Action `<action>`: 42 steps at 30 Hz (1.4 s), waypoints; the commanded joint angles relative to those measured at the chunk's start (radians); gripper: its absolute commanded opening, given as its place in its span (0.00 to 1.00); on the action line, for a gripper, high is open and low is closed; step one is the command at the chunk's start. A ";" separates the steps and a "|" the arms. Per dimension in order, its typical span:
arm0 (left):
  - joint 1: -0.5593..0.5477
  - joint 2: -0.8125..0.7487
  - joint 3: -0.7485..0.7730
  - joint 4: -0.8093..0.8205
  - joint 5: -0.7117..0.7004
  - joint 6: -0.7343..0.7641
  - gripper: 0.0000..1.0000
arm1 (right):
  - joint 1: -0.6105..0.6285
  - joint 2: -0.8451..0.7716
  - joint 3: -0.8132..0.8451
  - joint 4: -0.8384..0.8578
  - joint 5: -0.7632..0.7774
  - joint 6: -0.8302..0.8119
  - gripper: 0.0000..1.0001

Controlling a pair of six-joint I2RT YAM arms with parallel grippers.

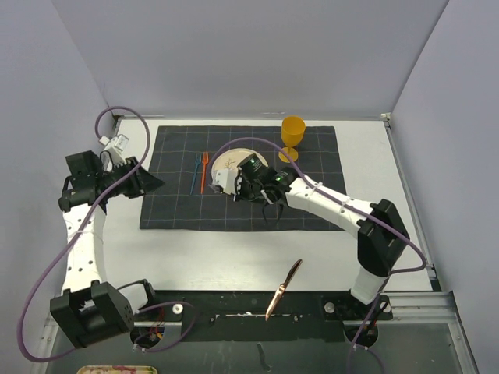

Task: Set the dinner table for one person
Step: Place the spoon on the napkin.

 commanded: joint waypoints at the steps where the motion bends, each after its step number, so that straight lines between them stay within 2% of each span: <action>1: -0.082 0.015 0.050 0.038 0.113 -0.037 0.26 | -0.023 -0.110 0.000 0.175 0.108 -0.010 0.00; 6: -0.115 0.049 0.030 0.146 0.147 -0.164 0.28 | -0.035 -0.142 -0.002 0.204 0.111 0.001 0.00; 8: -0.116 0.081 0.029 0.196 0.169 -0.229 0.33 | -0.037 -0.147 0.004 0.198 0.104 0.008 0.00; 10: -0.119 0.115 0.032 0.244 0.171 -0.296 0.42 | -0.039 -0.153 0.005 0.194 0.097 0.016 0.00; 12: -0.125 0.143 0.031 0.308 0.177 -0.375 0.45 | -0.040 -0.163 0.002 0.192 0.091 0.021 0.00; 16: -0.168 0.231 0.032 0.426 0.205 -0.506 0.46 | -0.043 -0.172 -0.012 0.206 0.100 0.021 0.00; 21: -0.284 0.333 0.116 0.406 0.200 -0.501 0.45 | -0.046 -0.176 -0.010 0.203 0.093 0.021 0.00; 24: -0.340 0.405 0.171 0.457 0.249 -0.568 0.45 | -0.043 -0.171 0.001 0.199 0.095 0.017 0.00; 27: -0.360 0.476 0.243 0.430 0.259 -0.572 0.43 | -0.044 -0.176 0.012 0.191 0.099 0.009 0.00; 34: -0.371 0.584 0.310 0.543 0.299 -0.702 0.43 | -0.042 -0.207 0.011 0.192 0.100 -0.019 0.00; 42: -0.438 0.668 0.368 0.555 0.322 -0.716 0.42 | -0.042 -0.204 0.028 0.192 0.101 -0.033 0.00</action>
